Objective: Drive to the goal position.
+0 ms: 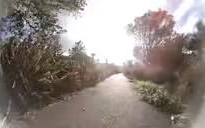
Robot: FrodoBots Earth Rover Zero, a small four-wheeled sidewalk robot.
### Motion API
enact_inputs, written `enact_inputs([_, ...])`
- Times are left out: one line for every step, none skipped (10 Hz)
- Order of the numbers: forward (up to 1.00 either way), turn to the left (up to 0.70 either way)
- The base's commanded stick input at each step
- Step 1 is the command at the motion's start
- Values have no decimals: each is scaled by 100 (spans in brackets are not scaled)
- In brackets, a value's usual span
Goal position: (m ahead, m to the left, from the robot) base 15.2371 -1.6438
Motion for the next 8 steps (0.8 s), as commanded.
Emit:
enact_inputs([50,-47])
enact_inputs([50,-47])
enact_inputs([50,-47])
enact_inputs([50,-47])
enact_inputs([50,-47])
enact_inputs([50,-47])
enact_inputs([50,3])
enact_inputs([50,3])
